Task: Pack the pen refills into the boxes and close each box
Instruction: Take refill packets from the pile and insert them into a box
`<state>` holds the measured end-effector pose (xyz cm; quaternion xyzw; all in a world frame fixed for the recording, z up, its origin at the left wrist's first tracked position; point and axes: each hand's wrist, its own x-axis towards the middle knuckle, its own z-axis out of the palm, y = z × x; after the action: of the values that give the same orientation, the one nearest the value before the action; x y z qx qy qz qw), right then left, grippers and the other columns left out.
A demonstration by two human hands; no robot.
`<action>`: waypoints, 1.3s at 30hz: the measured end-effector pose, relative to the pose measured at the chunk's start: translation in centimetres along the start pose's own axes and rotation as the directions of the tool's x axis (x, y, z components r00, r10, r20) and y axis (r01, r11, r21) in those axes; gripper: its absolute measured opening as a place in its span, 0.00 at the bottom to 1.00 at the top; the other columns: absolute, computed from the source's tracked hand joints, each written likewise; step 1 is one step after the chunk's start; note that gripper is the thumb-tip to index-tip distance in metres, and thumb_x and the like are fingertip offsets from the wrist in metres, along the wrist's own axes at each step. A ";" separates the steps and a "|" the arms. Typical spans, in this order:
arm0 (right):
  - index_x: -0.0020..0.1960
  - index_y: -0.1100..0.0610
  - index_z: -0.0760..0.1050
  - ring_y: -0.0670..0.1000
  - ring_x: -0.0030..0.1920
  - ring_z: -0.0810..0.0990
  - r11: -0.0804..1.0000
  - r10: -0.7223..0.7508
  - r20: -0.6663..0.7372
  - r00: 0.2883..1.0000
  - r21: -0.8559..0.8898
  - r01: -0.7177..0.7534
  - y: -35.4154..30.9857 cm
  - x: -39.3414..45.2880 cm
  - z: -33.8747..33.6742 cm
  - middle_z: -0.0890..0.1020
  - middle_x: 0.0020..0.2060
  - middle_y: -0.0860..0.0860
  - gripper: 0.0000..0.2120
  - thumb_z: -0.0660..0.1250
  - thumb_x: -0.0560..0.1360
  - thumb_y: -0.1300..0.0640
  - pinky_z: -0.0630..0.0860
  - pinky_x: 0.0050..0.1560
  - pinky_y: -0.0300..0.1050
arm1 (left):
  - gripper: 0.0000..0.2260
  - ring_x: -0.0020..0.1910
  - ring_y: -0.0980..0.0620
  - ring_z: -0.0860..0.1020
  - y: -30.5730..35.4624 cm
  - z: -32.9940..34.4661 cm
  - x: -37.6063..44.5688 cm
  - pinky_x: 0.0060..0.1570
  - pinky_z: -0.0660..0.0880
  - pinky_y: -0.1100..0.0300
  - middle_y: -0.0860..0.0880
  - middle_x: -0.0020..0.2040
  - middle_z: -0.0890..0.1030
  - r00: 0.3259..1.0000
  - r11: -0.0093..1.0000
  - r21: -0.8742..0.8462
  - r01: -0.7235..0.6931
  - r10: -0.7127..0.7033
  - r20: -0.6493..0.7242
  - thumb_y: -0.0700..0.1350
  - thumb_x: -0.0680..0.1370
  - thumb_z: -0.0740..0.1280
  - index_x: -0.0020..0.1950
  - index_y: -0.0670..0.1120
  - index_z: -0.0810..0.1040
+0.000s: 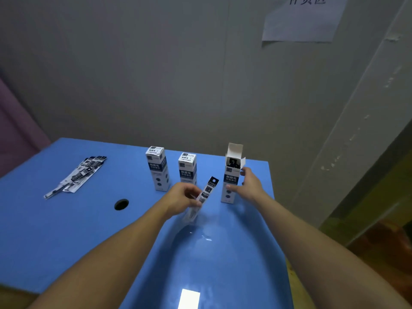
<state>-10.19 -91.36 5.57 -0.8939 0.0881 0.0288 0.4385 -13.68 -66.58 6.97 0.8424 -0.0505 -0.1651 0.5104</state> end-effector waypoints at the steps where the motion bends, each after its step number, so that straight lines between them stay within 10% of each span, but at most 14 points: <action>1: 0.75 0.56 0.62 0.56 0.69 0.72 0.999 0.009 -0.004 1.000 0.031 -0.009 -0.2 0.2 0.1 0.71 0.71 0.52 0.40 0.79 0.70 0.53 0.70 0.68 0.54 | 0.12 0.47 0.53 0.82 0.2 -0.3 0.0 0.52 0.78 0.57 0.49 0.46 0.86 1.000 1.000 -0.006 -0.018 0.018 -0.010 0.32 0.72 0.75 0.44 0.49 0.83; 14: 0.51 0.49 0.77 0.41 0.41 0.79 0.969 -0.124 -0.202 0.971 0.184 0.162 -1.8 -2.7 -1.9 0.83 0.45 0.48 0.18 0.77 0.67 0.66 0.71 0.33 0.27 | 0.09 0.45 0.50 0.85 7.2 -3.1 0.6 0.49 0.81 0.59 0.45 0.45 0.86 0.955 0.930 -0.231 -0.286 0.258 -0.145 0.29 0.71 0.74 0.49 0.38 0.82; 29: 0.47 0.41 0.77 0.45 0.44 0.81 0.961 -0.187 -0.283 0.941 0.147 0.235 -0.9 -4.4 -3.8 0.83 0.44 0.44 0.24 0.74 0.67 0.71 0.80 0.42 0.35 | 0.08 0.47 0.42 0.85 14.3 -0.7 -0.2 0.55 0.81 0.49 0.41 0.45 0.86 0.867 0.736 -0.481 -0.476 0.484 -0.119 0.28 0.71 0.73 0.48 0.37 0.83; 39: 0.49 0.49 0.78 0.46 0.46 0.81 0.951 -0.215 -0.278 0.936 0.159 0.266 -1.0 -4.6 -3.7 0.82 0.46 0.45 0.19 0.76 0.67 0.70 0.80 0.43 0.34 | 0.07 0.46 0.44 0.85 14.5 0.2 -0.2 0.51 0.81 0.56 0.39 0.46 0.86 0.855 0.787 -0.351 -0.508 0.510 -0.094 0.28 0.72 0.74 0.48 0.34 0.83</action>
<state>-14.61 -93.03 9.18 -0.8470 0.0362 -0.1502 0.5087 -12.70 -73.58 19.59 0.6877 -0.2455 -0.0305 0.6825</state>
